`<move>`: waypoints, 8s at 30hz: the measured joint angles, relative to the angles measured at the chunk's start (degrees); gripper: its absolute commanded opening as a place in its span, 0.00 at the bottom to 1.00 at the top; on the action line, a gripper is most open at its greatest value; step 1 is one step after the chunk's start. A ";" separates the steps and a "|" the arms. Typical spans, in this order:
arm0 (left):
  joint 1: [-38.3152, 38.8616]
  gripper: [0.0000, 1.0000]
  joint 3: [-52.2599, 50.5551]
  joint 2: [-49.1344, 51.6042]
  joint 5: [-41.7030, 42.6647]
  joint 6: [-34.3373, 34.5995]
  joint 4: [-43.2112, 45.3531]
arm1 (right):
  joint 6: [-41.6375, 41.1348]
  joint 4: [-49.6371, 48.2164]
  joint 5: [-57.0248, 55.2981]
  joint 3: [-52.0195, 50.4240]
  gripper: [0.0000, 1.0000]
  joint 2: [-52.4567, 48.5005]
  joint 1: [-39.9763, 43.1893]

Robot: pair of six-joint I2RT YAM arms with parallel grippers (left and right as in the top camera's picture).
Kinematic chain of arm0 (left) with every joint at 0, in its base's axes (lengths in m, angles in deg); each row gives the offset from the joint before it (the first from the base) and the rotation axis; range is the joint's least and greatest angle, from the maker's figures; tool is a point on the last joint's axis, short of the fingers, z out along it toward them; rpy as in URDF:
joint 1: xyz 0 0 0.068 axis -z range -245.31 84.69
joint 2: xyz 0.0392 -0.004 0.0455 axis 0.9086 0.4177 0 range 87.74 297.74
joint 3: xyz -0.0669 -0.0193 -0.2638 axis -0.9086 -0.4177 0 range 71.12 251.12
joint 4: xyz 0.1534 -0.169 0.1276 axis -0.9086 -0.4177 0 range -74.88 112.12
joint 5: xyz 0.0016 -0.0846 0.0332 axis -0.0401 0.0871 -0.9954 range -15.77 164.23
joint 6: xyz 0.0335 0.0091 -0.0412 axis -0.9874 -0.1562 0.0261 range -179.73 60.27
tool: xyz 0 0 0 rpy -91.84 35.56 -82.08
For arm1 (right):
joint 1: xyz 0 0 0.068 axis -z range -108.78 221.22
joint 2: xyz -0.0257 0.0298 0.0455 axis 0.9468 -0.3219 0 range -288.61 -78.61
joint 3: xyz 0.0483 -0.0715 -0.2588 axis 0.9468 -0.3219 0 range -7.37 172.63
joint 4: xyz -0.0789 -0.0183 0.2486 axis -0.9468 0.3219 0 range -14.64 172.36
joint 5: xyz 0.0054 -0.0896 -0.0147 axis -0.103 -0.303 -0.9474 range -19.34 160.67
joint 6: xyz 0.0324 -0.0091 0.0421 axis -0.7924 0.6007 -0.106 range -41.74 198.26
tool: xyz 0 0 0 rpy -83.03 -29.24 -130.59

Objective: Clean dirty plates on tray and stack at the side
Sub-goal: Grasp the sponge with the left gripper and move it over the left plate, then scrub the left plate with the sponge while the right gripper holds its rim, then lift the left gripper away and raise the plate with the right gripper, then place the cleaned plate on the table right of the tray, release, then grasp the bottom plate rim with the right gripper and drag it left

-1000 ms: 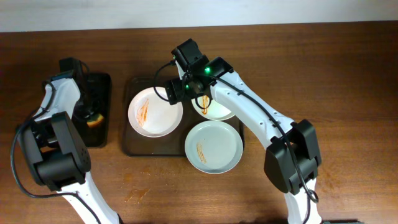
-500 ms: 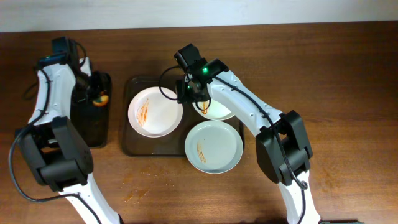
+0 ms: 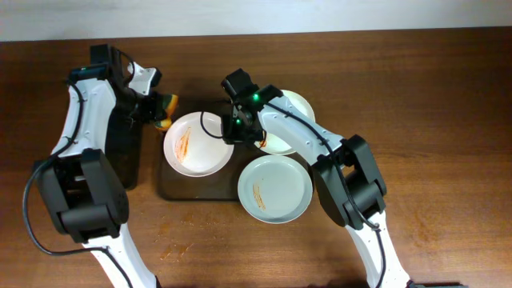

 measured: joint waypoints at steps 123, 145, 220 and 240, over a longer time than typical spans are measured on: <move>13.70 0.01 -5.92 5.42 -24.35 22.38 6.88 | -3.37 -0.79 6.86 0.02 0.16 -3.28 2.23; 4.50 0.01 23.87 7.13 -7.76 19.04 -8.90 | 6.64 12.28 -13.81 6.32 0.04 4.37 1.68; 11.32 0.01 23.85 11.32 -16.90 19.02 -7.89 | 13.53 13.90 -9.62 -20.98 0.71 18.53 49.86; 14.05 0.01 23.85 11.32 -16.90 19.02 -6.40 | 9.99 1.38 -13.90 -13.46 0.50 15.76 19.87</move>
